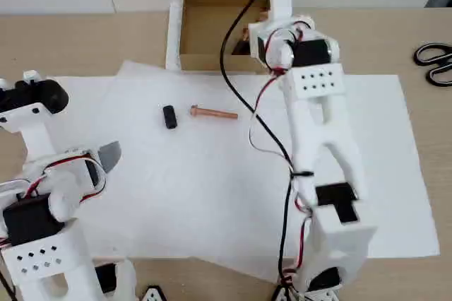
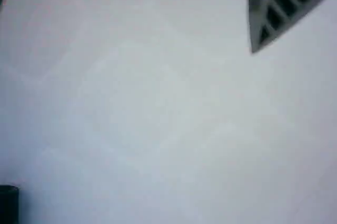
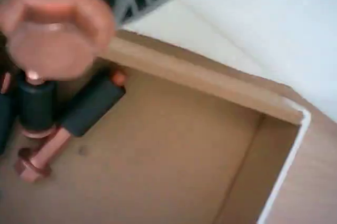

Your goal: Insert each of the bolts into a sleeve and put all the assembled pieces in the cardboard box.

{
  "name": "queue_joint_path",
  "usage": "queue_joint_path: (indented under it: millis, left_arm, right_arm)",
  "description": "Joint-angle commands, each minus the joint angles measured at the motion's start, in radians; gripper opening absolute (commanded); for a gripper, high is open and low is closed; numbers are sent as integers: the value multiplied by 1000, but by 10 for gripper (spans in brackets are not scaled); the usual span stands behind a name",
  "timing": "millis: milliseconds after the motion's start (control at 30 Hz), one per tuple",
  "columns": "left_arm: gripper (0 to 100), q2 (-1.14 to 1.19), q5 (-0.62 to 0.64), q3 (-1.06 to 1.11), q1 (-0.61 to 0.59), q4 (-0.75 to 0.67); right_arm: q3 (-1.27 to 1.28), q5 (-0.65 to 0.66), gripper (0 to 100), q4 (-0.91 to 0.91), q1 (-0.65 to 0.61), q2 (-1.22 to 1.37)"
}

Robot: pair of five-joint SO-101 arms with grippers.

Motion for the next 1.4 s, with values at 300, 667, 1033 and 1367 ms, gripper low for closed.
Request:
queue_joint_path:
  millis: [300,667,1033,1367]
  left_arm:
    - [299,-14,-49,27,-8,0]
    - [299,-14,-60,27,-8,0]
    - [299,-14,-61,28,-8,2]
    - [299,-14,-61,28,-8,2]
  right_arm:
    - [-651,2,4,1,-28,473]
    - [-721,-69,4,-107,-53,529]
    - [-721,-92,9,-255,-51,661]
    - [-721,-86,246,-325,-48,730]
